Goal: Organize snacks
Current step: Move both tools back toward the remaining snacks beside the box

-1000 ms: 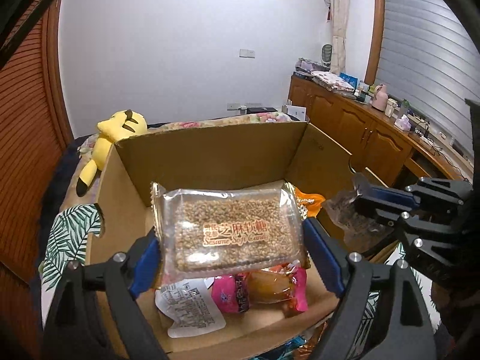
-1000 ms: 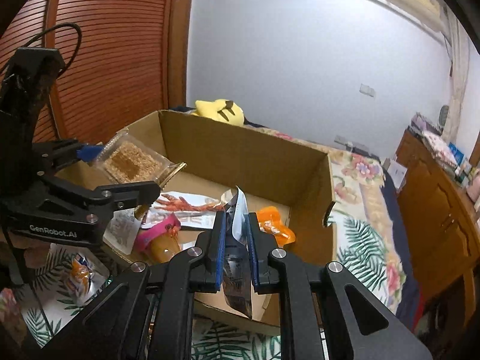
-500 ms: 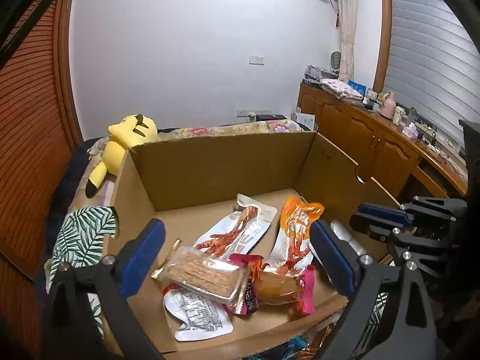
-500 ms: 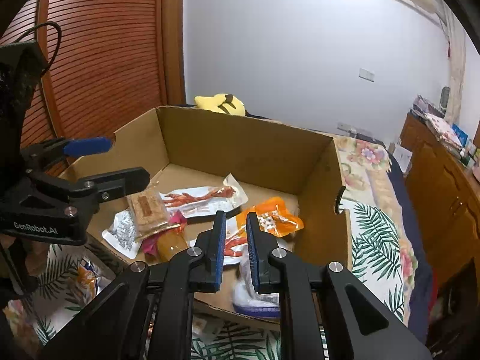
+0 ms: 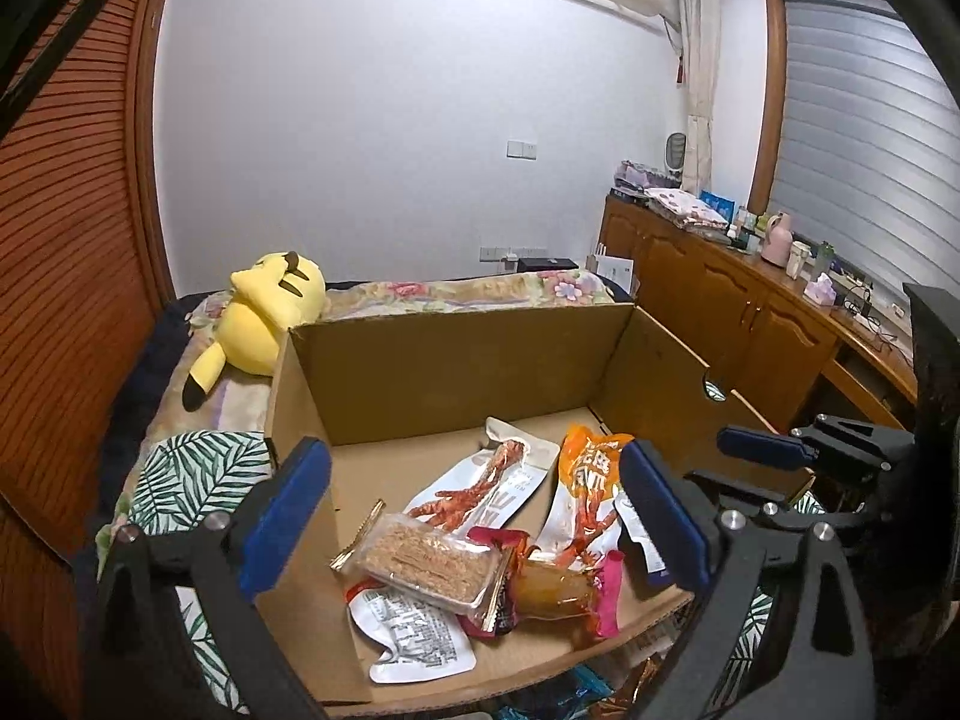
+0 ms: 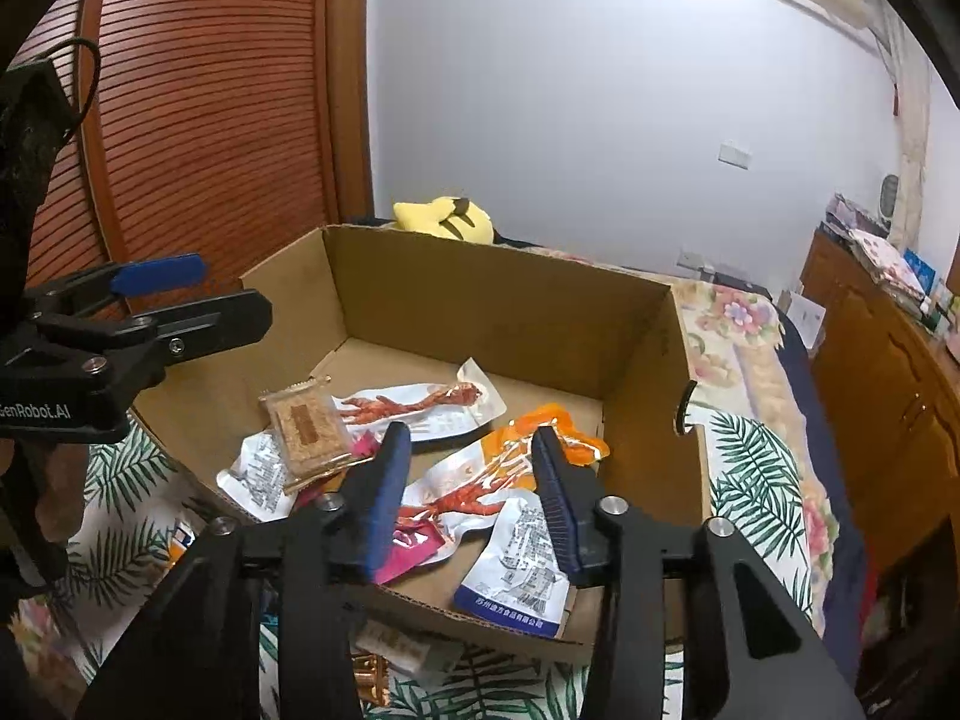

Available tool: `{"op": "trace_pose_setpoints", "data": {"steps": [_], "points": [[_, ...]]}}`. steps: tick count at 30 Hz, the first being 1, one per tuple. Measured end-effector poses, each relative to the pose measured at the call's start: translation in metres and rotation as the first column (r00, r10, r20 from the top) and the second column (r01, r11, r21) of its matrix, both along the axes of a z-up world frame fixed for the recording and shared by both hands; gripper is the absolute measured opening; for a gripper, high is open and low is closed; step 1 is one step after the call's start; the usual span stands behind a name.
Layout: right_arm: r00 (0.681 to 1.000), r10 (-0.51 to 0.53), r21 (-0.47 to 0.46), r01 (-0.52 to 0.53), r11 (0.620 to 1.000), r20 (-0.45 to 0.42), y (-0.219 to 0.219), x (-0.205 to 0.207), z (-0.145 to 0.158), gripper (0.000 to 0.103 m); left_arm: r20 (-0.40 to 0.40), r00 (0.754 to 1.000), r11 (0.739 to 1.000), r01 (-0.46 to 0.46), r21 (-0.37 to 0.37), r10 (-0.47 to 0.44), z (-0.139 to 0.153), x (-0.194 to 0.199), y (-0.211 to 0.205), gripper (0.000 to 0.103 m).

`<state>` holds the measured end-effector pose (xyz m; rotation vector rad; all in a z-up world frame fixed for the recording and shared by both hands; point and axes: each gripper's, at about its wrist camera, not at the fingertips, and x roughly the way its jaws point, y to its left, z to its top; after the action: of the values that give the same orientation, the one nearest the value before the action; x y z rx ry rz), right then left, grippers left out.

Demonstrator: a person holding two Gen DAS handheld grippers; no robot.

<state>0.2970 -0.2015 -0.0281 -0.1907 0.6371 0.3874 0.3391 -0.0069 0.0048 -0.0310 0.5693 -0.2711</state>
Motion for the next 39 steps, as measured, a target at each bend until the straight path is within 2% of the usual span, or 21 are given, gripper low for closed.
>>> {"op": "trace_pose_setpoints", "data": {"steps": [3, 4, 10, 15, 21, 28, 39], "points": [[1.000, -0.002, 0.004, 0.002, 1.000, 0.008, 0.000, -0.004, 0.004, 0.067, 0.008, 1.000, 1.000, 0.001, -0.002, -0.001, 0.003, -0.006, -0.001, 0.098], [1.000, -0.001, 0.006, 0.001, 1.000, 0.011, 0.000, -0.006, 0.005, 0.068, 0.009, 1.000, 1.000, 0.003, -0.002, -0.003, 0.004, -0.008, -0.001, 0.098], [0.999, -0.006, 0.044, 0.005, 0.999, 0.032, -0.005, -0.023, 0.018, 0.068, 0.027, 1.000, 1.000, 0.011, 0.006, -0.011, 0.012, -0.028, 0.002, 0.098], [0.998, 0.007, 0.088, -0.012, 0.996, 0.055, -0.010, -0.053, 0.031, 0.068, 0.046, 0.999, 1.000, 0.022, 0.006, -0.022, 0.016, -0.056, 0.013, 0.098], [0.998, -0.006, 0.064, 0.002, 0.998, 0.061, -0.004, -0.087, 0.036, 0.068, 0.058, 0.998, 1.000, 0.023, -0.001, -0.023, 0.014, -0.091, 0.027, 0.098], [0.998, -0.005, 0.052, 0.002, 0.999, 0.062, 0.007, -0.116, 0.037, 0.068, 0.021, 0.999, 0.999, 0.033, -0.003, -0.033, -0.004, -0.115, 0.036, 0.098], [0.998, 0.042, 0.061, -0.045, 0.997, 0.048, 0.014, -0.131, 0.026, 0.068, -0.064, 0.997, 0.999, 0.032, -0.010, -0.032, -0.040, -0.122, 0.045, 0.098]]}}
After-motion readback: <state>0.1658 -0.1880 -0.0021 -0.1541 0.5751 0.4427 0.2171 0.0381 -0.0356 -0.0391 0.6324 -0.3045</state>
